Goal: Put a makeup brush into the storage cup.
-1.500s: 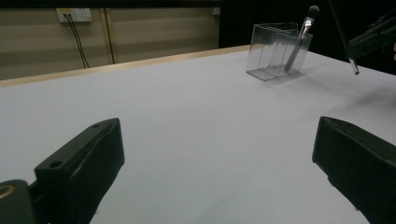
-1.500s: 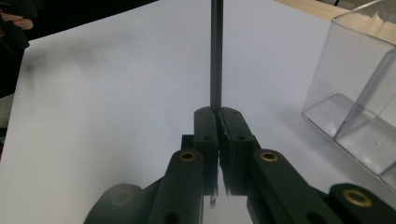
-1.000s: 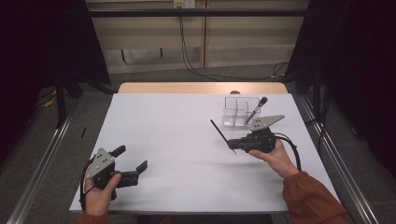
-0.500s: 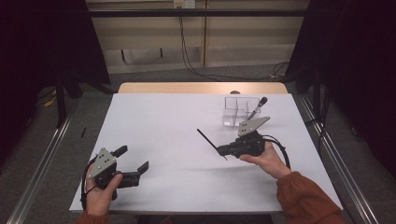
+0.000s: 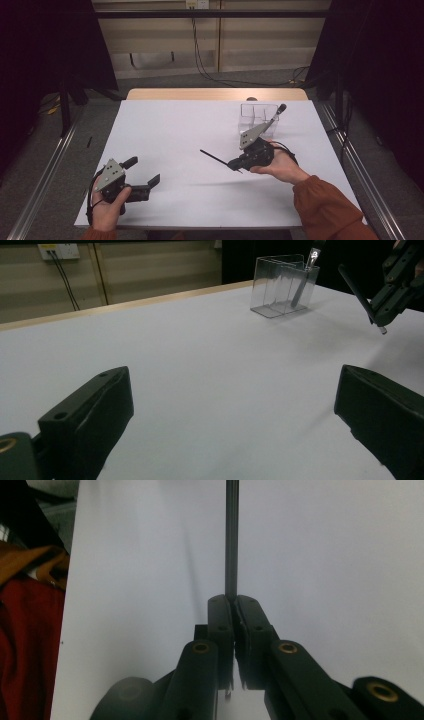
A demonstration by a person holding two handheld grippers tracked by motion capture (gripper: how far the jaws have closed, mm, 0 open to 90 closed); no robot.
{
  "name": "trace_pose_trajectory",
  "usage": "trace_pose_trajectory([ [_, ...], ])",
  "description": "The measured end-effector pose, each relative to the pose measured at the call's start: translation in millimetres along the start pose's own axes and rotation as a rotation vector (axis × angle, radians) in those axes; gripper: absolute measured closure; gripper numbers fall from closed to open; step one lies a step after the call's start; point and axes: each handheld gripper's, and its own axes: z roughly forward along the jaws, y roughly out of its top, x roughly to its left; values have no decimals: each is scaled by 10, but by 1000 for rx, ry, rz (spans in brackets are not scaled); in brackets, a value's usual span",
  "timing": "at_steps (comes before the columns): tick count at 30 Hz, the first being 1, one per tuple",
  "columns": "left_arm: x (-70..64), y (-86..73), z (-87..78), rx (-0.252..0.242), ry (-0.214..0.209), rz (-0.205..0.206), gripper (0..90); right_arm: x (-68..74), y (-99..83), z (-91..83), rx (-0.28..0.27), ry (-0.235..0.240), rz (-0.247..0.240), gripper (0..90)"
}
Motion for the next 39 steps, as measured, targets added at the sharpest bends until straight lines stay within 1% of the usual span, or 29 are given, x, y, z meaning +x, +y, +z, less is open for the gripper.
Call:
trace_pose_trajectory([
  [2, -1, 0, 1, -1, 0, 1, 24, 6, 16, 10, 31, 6, -15, 865],
  [6, -7, 0, 6, 4, -9, 5, 28, 35, 45, 32, 131, 16, -57, 865],
  [8, -10, 5, 8, 5, -16, 10, 29, 38, 56, 29, 156, 7, -67, 865],
  [12, -14, 7, 10, 9, -25, 14, 28, 43, 75, 20, 198, 12, -83, 865],
  [14, -14, 10, 23, 12, -19, 8, 28, 57, 83, 20, 223, 14, -88, 866],
  [15, -11, 14, 28, 20, -16, 9, 22, 63, 90, 25, 239, 23, -98, 865],
  [16, -13, 18, 36, 27, -9, 0, 14, 68, 93, 29, 246, 24, -102, 865],
  [17, -16, 20, 44, 35, -3, 0, 14, 75, 100, 29, 257, 25, -100, 866],
  [18, -18, 23, 49, 40, -5, 5, 15, 77, 104, 33, 267, 29, -102, 865],
  [20, -30, 34, 59, 44, -18, -3, 15, 75, 106, 46, 283, 31, -102, 866],
  [22, -35, 39, 64, 47, -26, -10, 15, 72, 103, 67, 306, 43, -110, 866],
  [23, -32, 42, 64, 47, -34, -14, 15, 78, 99, 73, 322, 58, -112, 865],
  [25, -25, 44, 66, 49, -42, -9, 14, 79, 94, 86, 339, 67, -116, 865],
  [26, -20, 47, 71, 45, -55, -18, 13, 81, 91, 92, 353, 70, -120, 865],
  [27, -18, 51, 72, 51, -51, -13, 14, 79, 89, 99, 365, 75, -122, 865],
  [28, -13, 60, 73, 53, -48, -1, 14, 76, 89, 99, 374, 75, -122, 865],
  [29, -6, 78, 71, 45, -75, -9, 13, 70, 89, 100, 378, 74, -126, 865],
  [30, -11, 83, 71, 46, -76, -12, 13, 62, 94, 93, 375, 74, -123, 865],
  [32, -25, 104, 77, 53, -84, 4, 14, 62, 100, 83, 377, 70, -119, 865],
  [33, -33, 114, 85, 64, -92, 5, 14, 60, 101, 80, 372, 73, -125, 865],
  [34, -46, 119, 93, 67, -97, -5, 16, 64, 104, 76, 374, 71, -124, 865],
  [37, -97, 150, 135, 81, -122, 17, 16, 65, 107, 68, 366, 72, -126, 865],
  [38, -118, 169, 147, 87, -121, 30, 16, 66, 107, 66, 362, 76, -131, 865],
  [39, -132, 183, 157, 88, -130, 33, 16, 71, 109, 63, 363, 75, -129, 865],
])
